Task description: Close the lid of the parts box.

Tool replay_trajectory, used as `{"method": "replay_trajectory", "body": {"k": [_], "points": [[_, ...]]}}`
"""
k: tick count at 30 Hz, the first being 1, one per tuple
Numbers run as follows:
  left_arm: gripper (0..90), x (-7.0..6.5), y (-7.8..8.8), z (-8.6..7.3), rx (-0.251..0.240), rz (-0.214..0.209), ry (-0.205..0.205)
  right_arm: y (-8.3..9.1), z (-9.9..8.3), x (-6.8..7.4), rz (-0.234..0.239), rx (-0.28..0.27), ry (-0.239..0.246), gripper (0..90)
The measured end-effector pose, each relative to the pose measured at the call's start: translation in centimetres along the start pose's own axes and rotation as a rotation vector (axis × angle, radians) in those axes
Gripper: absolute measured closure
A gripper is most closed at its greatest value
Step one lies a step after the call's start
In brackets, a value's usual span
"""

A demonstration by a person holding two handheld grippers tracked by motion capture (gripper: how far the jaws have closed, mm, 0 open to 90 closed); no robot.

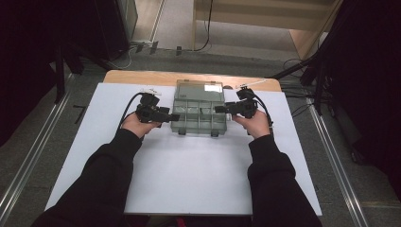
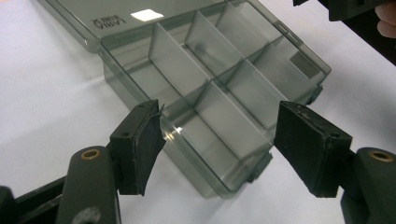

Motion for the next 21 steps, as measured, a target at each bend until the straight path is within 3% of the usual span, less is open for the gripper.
{"method": "replay_trajectory", "body": {"k": [2,4,14,18,21], "points": [[31.5,-0.1,-0.1,0.4,-0.008,-0.011,0.020,0.1,0.2,-0.3,0.012,-0.003,-0.009,29.8],[31.5,-0.2,-0.3,0.7,-0.008,-0.005,0.011,0.0,0.3,-0.6,0.015,-0.006,-0.019,30.2],[31.6,0.7,-1.6,2.5,0.003,0.033,0.013,-0.8,1.3,-1.8,-0.024,0.025,-0.031,30.5],[31.5,1.0,-2.2,3.1,0.005,0.045,0.017,-1.2,1.5,-2.3,-0.021,0.000,-0.047,31.2],[31.6,1.4,-2.6,3.5,0.000,0.056,0.020,-1.6,1.9,-2.6,-0.041,0.030,-0.045,31.1]]}}
Point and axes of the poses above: each handheld gripper's, and its own axes: y roughly backward along the jaws, z roughly out of its top, x roughly to its left, the point moved 1 cm from there along -y, roughly forward along the jaws, and after that the axes turned 5 degrees about z, right-handed, at the moved point
